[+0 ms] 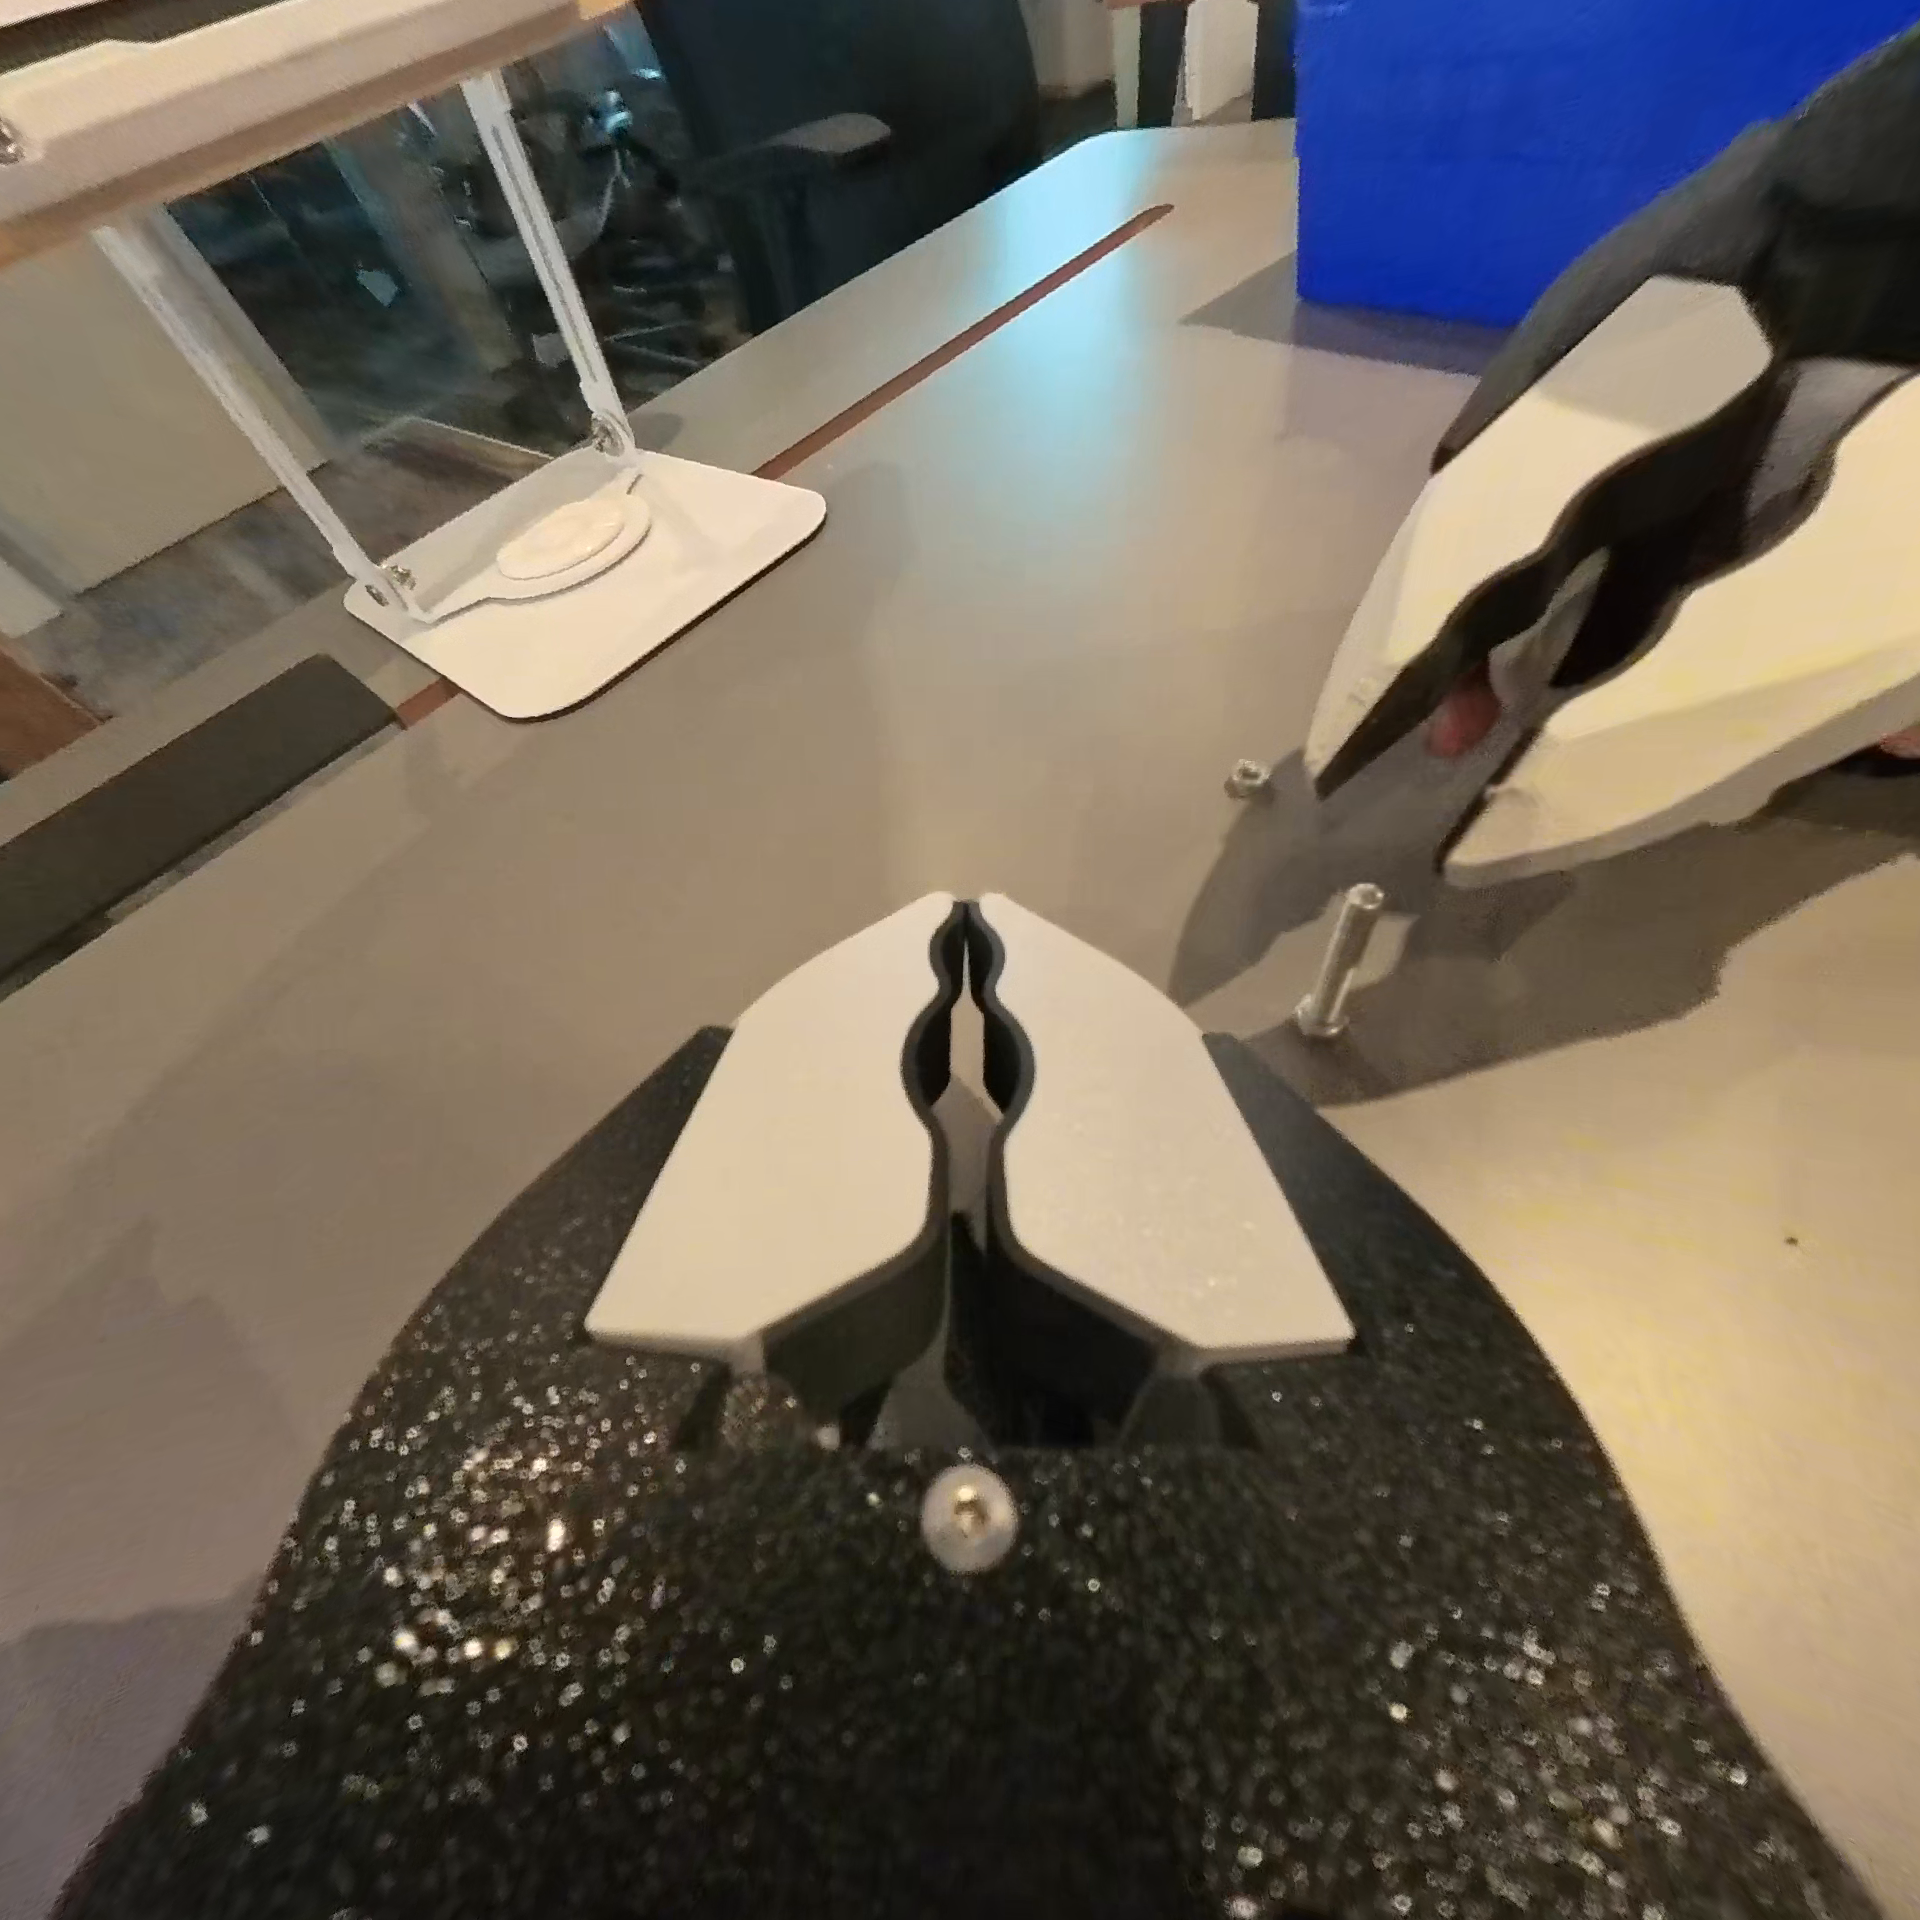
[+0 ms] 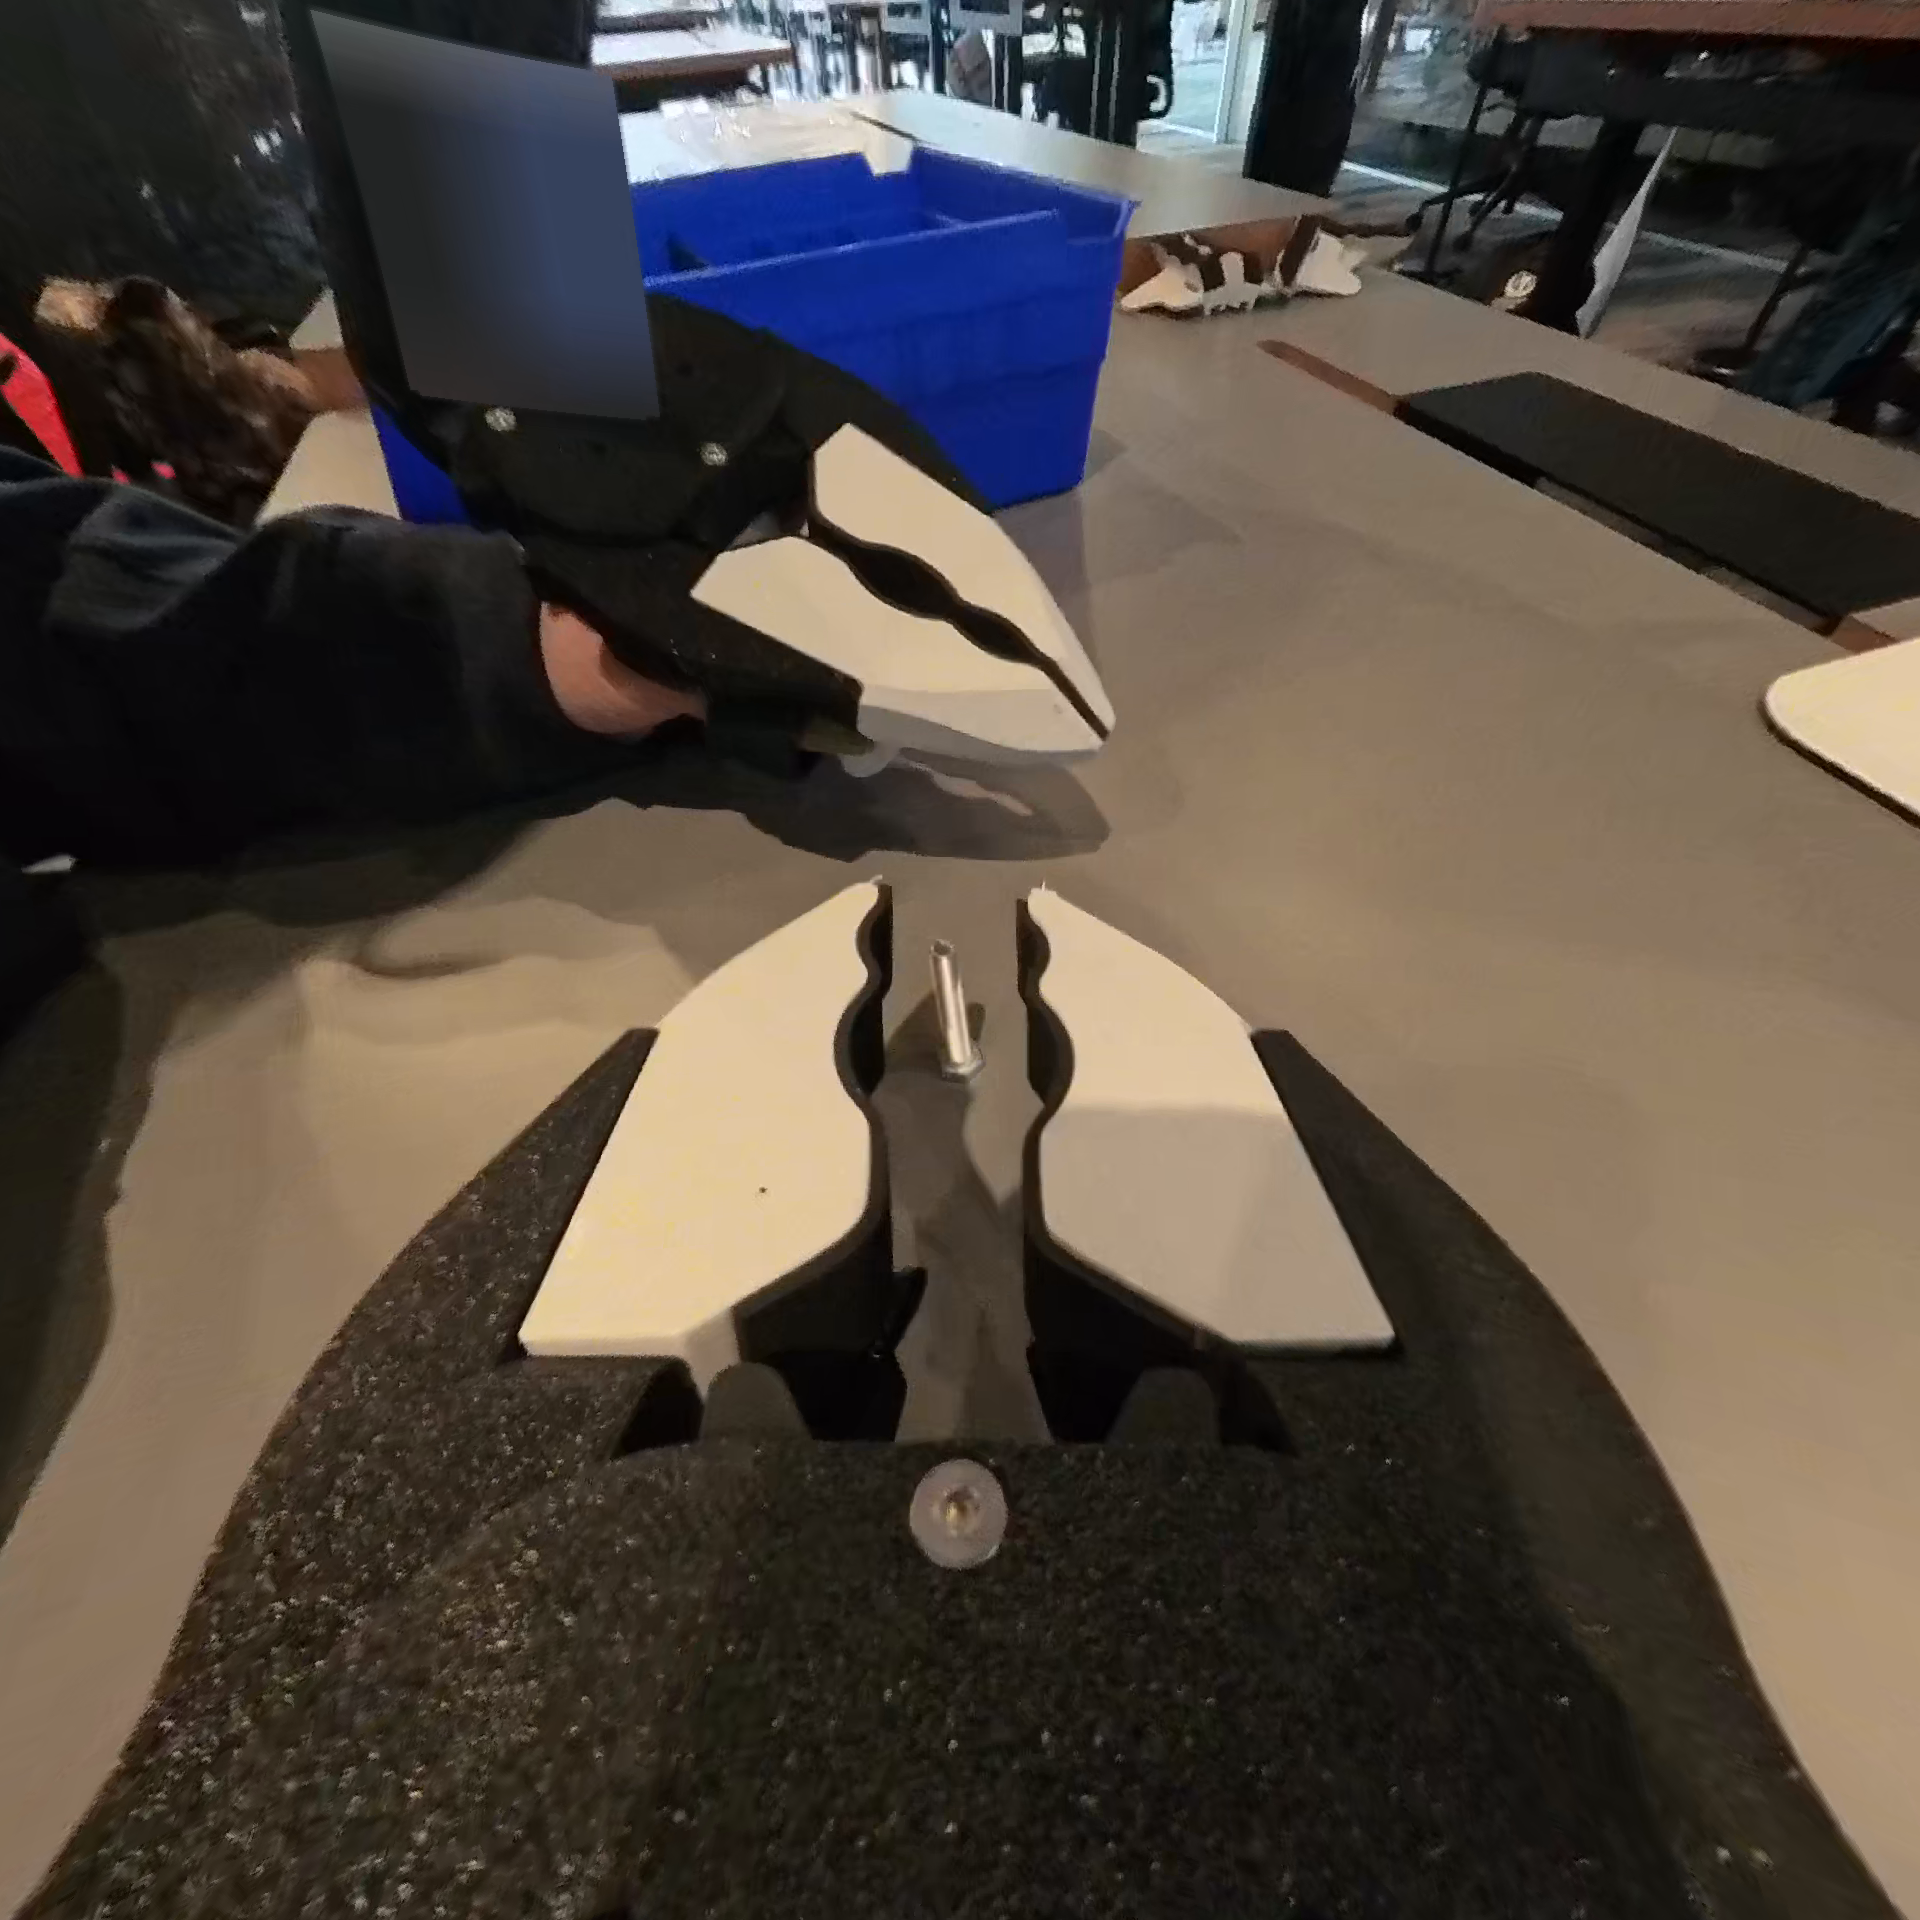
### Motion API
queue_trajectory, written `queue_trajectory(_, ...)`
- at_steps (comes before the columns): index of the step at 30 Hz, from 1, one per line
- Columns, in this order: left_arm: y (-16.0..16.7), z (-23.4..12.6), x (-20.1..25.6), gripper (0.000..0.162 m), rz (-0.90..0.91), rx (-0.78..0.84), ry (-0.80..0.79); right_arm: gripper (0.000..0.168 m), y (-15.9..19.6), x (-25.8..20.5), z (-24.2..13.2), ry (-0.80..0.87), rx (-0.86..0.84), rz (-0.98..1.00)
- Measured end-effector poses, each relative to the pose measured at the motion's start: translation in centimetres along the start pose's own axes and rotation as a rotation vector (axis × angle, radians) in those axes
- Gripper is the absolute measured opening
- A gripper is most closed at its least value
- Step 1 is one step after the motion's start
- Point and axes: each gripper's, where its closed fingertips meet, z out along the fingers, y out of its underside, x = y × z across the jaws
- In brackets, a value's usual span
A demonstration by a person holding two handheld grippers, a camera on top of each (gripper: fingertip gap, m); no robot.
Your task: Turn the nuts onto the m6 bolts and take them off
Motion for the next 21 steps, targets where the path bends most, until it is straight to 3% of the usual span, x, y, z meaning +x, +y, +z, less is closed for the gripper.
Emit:
queue_trajectory(13,0.1,0.1,0.2,0.000,0.020,-0.015,0.005,0.006,1.6,-0.1,1.4,0.069,-0.140,-0.095)
queue_trajectory(17,0.1,0.1,0.5,0.000,0.031,-0.014,0.020,0.005,1.2,0.6,1.1,0.108,-0.107,-0.063)
queue_trajectory(21,-0.5,0.0,0.9,0.000,0.061,0.030,0.039,0.005,-0.5,1.8,0.2,0.146,0.034,0.022)
